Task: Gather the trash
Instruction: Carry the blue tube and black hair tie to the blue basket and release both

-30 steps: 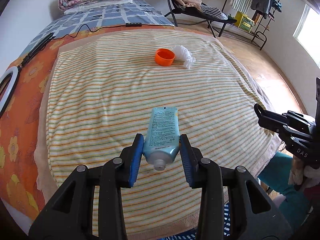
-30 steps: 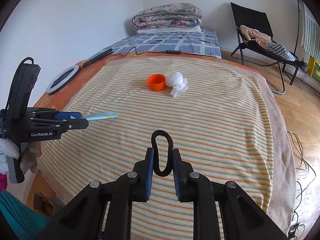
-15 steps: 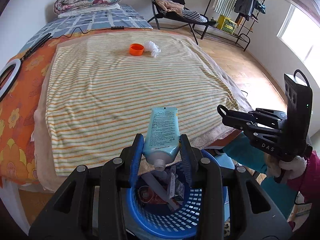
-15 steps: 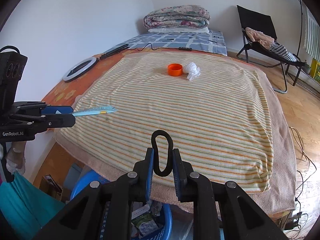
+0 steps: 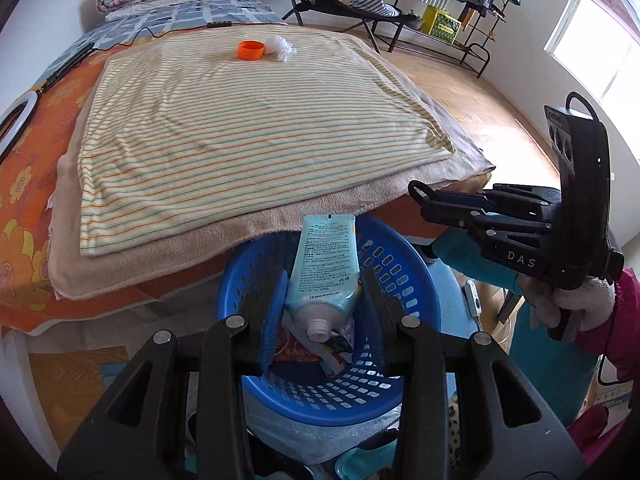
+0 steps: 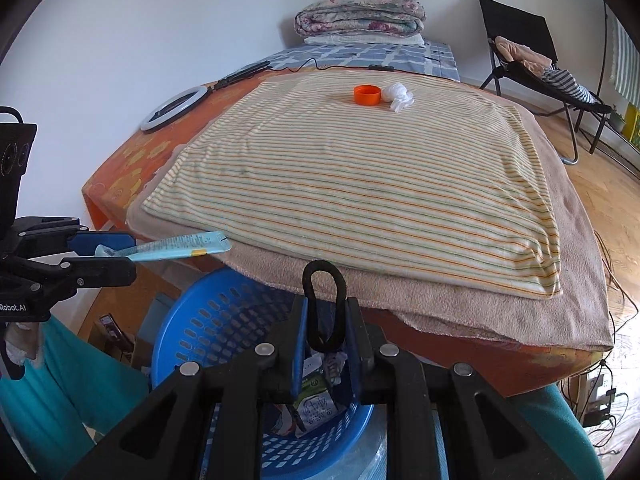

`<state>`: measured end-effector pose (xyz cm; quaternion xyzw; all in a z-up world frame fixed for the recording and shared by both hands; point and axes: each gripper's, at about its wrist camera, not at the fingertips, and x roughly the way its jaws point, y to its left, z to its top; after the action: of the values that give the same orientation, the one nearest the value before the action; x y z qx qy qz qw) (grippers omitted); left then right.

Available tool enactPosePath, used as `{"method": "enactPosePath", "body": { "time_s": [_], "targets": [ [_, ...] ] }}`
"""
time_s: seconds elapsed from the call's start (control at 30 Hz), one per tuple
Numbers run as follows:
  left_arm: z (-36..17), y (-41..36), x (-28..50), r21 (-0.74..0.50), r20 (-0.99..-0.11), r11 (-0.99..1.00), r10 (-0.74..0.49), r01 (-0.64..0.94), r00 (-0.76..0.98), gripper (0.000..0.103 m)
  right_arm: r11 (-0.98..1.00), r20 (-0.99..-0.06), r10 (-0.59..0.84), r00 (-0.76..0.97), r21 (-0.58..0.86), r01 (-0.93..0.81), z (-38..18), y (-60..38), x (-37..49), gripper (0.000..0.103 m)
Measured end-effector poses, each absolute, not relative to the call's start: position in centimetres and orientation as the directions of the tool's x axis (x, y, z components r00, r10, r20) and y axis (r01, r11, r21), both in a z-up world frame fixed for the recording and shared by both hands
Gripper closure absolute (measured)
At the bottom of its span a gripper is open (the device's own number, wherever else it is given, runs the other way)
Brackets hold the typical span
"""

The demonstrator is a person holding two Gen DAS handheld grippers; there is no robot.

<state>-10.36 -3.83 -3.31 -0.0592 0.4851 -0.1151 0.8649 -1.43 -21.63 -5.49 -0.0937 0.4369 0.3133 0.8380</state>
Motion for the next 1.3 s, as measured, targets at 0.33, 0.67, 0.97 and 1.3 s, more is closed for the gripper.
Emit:
{"method": "enactPosePath", "body": {
  "time_s": [0.33, 0.67, 0.97, 1.3],
  "targets": [
    [-6.1, -4.9, -11.2, -0.199, -0.859, 0.968, -0.248, 0.155, 0.447, 0.066, 0.770, -0.812, 0.440, 0.384, 0.120, -0.627, -7.2, -21.1, -3.6, 0.086],
    [-8.4, -5.3, -10.8, -0.184, -0.894, 0.973, -0.226, 0.142, 0.387, 0.066, 0.766, -0.833, 0.429, 0.349, 0.131, -0.629, -9.0, -21.0, -4.4, 0.084],
    [-9.4, -5.1, -10.6, -0.168, -0.911, 0.979, -0.199, 0.116, 0.360, 0.066, 0.756, -0.849, 0.422, 0.317, 0.137, -0.640, -10.3, -20.4, -4.9, 0.080],
    [-10.2, -5.5, -10.1, -0.154, -0.918, 0.984, -0.177, 0.092, 0.355, 0.066, 0.751, -0.858, 0.418, 0.300, 0.140, -0.646, -10.8, -19.9, -5.0, 0.076]
  ]
}}
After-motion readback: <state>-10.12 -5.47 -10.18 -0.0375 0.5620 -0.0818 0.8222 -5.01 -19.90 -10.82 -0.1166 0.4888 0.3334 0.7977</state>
